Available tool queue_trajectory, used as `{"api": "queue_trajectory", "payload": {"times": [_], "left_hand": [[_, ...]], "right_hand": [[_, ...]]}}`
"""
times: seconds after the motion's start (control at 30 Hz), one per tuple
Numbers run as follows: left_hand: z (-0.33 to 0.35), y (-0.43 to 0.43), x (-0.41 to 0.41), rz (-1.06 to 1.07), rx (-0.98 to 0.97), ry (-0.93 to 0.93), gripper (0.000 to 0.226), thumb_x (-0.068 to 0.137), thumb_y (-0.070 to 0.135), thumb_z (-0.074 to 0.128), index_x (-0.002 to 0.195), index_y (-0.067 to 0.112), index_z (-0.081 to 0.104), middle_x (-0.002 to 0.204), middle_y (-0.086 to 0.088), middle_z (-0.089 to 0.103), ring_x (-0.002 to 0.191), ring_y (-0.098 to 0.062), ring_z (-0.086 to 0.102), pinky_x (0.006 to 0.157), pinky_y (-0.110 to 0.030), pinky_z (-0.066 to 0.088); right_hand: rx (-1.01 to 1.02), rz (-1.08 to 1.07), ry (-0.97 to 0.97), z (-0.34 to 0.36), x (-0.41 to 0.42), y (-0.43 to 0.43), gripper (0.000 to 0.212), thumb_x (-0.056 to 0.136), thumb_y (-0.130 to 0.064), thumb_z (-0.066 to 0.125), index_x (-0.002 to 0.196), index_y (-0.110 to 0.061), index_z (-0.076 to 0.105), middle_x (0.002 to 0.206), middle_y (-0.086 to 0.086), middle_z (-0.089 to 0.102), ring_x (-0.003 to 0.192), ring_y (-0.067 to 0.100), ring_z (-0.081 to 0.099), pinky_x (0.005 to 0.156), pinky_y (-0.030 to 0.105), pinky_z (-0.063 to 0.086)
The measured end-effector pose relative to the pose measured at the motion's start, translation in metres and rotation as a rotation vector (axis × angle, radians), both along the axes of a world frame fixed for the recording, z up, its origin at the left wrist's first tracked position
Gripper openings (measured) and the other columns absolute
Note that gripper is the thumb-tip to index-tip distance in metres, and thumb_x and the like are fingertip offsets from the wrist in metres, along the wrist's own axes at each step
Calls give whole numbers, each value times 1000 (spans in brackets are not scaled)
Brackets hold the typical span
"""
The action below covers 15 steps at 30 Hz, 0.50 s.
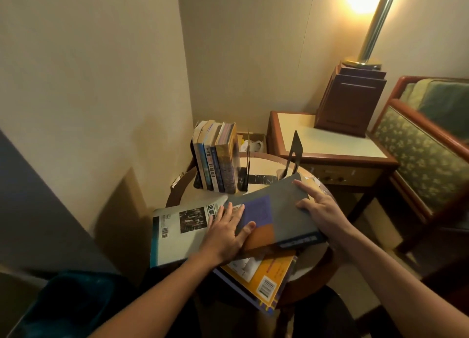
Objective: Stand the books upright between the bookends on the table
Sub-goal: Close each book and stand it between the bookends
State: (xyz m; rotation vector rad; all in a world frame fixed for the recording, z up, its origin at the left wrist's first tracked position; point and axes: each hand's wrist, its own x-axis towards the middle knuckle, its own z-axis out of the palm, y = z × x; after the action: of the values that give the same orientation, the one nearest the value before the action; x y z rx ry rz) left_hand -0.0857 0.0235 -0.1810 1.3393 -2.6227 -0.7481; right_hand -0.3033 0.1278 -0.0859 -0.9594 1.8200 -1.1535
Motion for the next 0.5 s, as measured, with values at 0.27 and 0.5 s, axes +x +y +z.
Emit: {"api": "queue_trajectory", "payload": {"times": [0.27, 0.5], "left_hand": [[66, -95, 5, -184, -512, -124, 78, 95, 68, 18, 160, 23, 16, 168, 0, 8, 155, -27, 6, 124, -55, 9], [99, -161, -5, -78, -556, -117, 75, 100, 56, 39, 161, 26, 7, 168, -1, 0, 155, -30, 1, 125, -53, 6]], "right_hand": [[-70, 38, 76, 11, -7, -10, 44, 99, -14, 56, 134, -41, 53, 126, 4, 45, 100, 26, 59, 65, 31, 60], [-265, 1, 99, 41, -5, -24, 51, 98, -11, 58, 140, -40, 52, 136, 2, 48, 110, 25, 58, 68, 34, 62]]}}
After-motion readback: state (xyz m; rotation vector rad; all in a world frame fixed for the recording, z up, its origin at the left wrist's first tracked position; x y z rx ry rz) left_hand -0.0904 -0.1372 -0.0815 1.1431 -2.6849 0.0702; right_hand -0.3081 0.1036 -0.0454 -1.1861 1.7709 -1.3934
